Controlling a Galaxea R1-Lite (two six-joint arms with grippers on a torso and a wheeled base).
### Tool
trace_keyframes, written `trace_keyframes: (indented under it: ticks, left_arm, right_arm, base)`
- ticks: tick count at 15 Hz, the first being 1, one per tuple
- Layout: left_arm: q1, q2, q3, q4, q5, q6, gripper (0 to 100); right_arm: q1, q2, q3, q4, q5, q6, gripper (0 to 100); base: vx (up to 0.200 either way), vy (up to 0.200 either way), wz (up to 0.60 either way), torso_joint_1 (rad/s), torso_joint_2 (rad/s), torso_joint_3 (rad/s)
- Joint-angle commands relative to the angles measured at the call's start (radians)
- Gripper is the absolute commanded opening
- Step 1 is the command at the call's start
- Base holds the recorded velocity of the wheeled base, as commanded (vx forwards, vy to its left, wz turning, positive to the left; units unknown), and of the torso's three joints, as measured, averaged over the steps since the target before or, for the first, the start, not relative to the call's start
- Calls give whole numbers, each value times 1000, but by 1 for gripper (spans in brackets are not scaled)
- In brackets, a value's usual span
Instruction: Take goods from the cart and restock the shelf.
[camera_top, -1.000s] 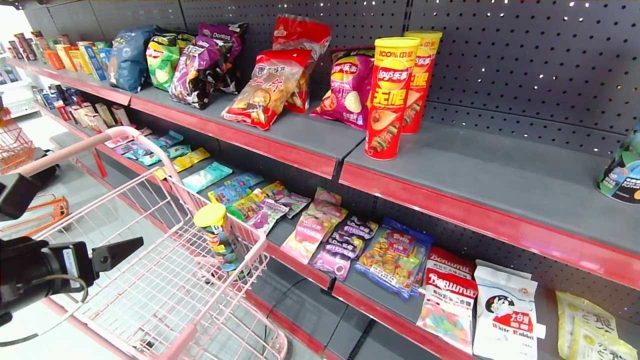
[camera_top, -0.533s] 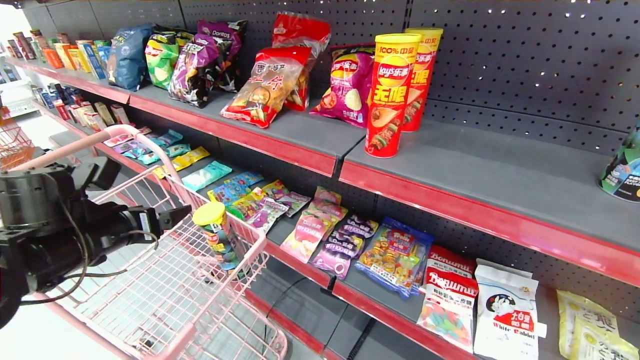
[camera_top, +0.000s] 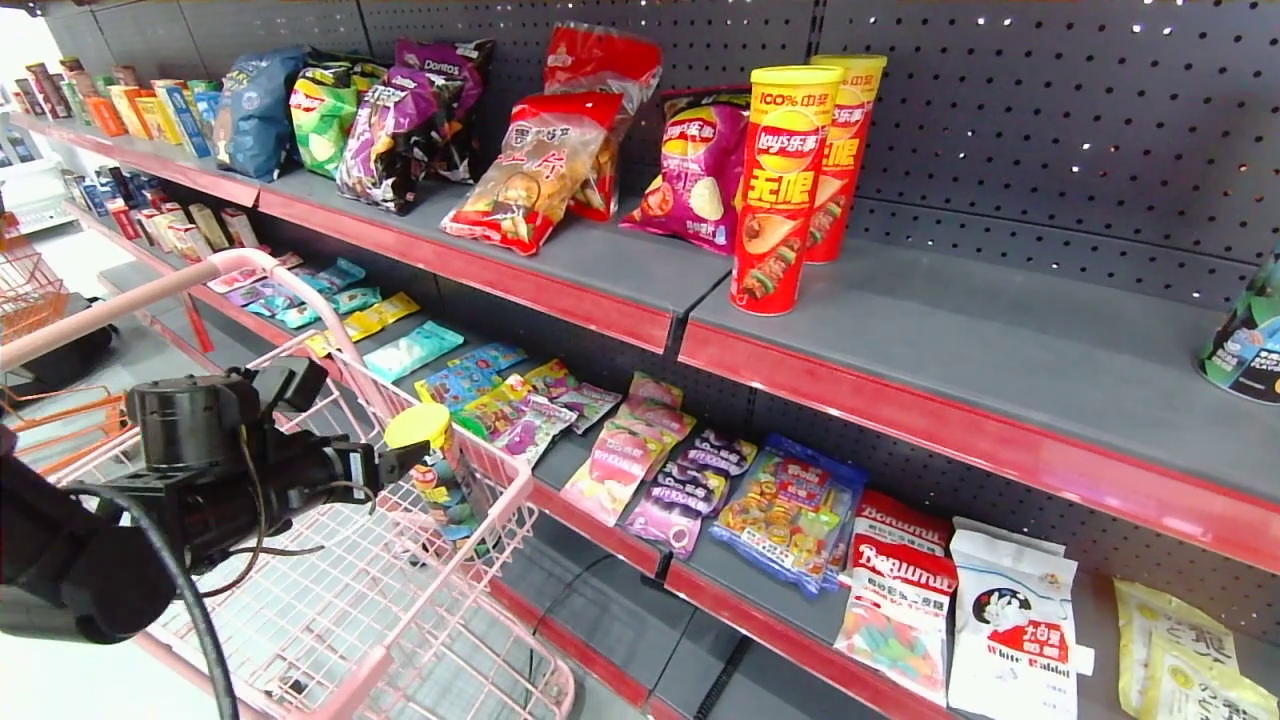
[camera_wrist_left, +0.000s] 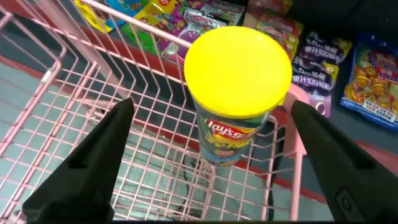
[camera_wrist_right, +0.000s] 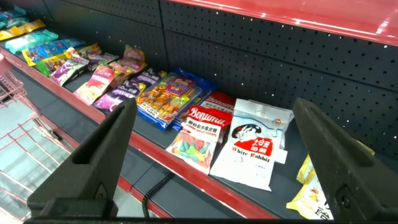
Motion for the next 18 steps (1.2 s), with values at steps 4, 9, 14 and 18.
trace_keyframes:
  ticks: [4,9,14,18]
  left_arm:
    - [-20,217,-29,-172,-32,8,100]
    - [-45,280,-108,-183,-54,8,100]
    - [-51,292,-95,-207,-47,10,0]
    - [-35,220,-13,-264,-40,7,0]
  right_arm:
    - [0,1,0,1,-1,-3,100]
    - [0,1,0,1,-1,-3,100]
    - [0,1,0,1,-1,-3,100]
    - [0,1,0,1,-1,-3,100]
  base:
    - [0,0,0,0,0,0]
    - [0,0,0,0,0,0]
    - [0,0,0,0,0,0]
    - [0,0,0,0,0,0]
